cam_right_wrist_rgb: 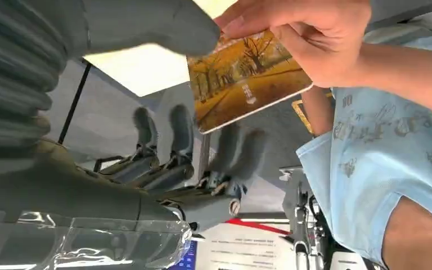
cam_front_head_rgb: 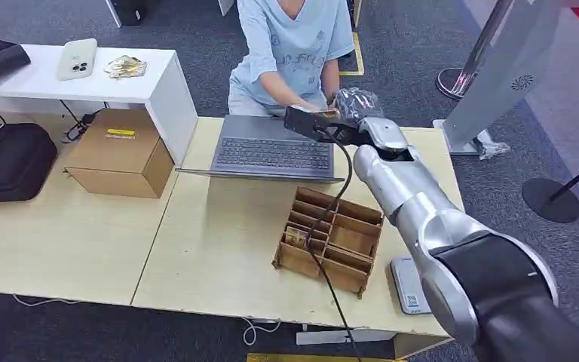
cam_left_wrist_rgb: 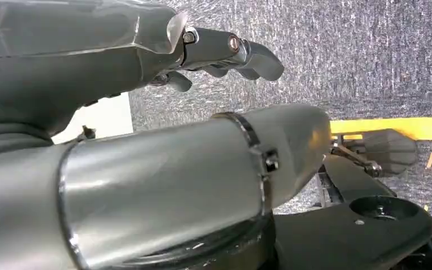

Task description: Pass the card to the sensor for recognition and then transmit it.

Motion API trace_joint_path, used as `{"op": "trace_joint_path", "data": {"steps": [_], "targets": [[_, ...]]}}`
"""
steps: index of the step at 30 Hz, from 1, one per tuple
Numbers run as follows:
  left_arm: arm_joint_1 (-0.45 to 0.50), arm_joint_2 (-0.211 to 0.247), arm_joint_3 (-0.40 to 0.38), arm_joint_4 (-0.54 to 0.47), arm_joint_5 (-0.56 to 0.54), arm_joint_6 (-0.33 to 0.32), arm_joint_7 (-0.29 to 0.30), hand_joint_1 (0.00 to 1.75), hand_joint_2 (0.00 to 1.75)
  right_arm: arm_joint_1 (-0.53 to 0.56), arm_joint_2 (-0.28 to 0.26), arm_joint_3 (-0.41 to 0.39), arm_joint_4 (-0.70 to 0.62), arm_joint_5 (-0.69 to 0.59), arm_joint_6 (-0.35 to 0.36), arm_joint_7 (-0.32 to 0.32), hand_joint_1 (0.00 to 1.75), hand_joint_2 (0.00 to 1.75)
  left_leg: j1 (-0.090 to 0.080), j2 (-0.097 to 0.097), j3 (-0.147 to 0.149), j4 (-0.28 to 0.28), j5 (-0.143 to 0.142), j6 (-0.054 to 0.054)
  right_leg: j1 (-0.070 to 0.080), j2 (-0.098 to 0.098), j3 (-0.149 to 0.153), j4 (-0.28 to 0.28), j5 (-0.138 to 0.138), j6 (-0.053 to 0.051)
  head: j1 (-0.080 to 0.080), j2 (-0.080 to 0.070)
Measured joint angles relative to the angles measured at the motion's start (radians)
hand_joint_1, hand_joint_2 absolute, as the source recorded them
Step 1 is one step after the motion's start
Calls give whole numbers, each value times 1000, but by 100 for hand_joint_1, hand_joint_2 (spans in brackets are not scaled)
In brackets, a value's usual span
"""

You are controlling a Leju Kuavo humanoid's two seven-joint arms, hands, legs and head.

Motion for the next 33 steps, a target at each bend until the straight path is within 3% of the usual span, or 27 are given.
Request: {"op": "trace_joint_path", "data": {"steps": [11, 15, 21, 24, 28, 33], "targets": [[0, 1, 0, 0, 2, 0, 0, 0, 0, 4, -7, -5, 0, 17, -2, -3, 0, 175, 0, 0, 0, 0, 0, 0, 0, 0, 0, 0, 0, 0, 0, 0], [0, 2, 0, 0, 8, 1, 0, 0, 0, 11, -13, -5, -2, 22, -29, -34, 0, 175, 0, 0, 0, 0, 0, 0, 0, 0, 0, 0, 0, 0, 0, 0], [4, 2, 0, 0, 27, 6, -11, 0, 0, 70, -34, -26, -47, -50, -205, -147, 0, 175, 0, 0, 0, 0, 0, 0, 0, -1, 0, 0, 0, 0, 0, 0], [10, 2, 0, 0, 37, 14, -24, 0, 0, 134, -59, -54, -100, -108, -287, -235, 0, 175, 0, 0, 0, 0, 0, 0, 0, -1, 0, -1, 0, 0, 0, 0], [22, 4, 0, 0, 57, 19, -45, 0, 0, 277, -114, -98, -236, -225, -309, -348, 0, 175, 0, -1, 0, 0, -1, 1, 0, -2, 1, -2, 0, 1, 0, 0], [38, 6, 1, 0, 72, 24, -52, 0, 0, 542, -195, -180, -554, -476, -304, -463, 0, 175, 0, -4, -2, 0, -2, 2, 0, -4, 1, -3, -1, 1, 0, 0]]}}
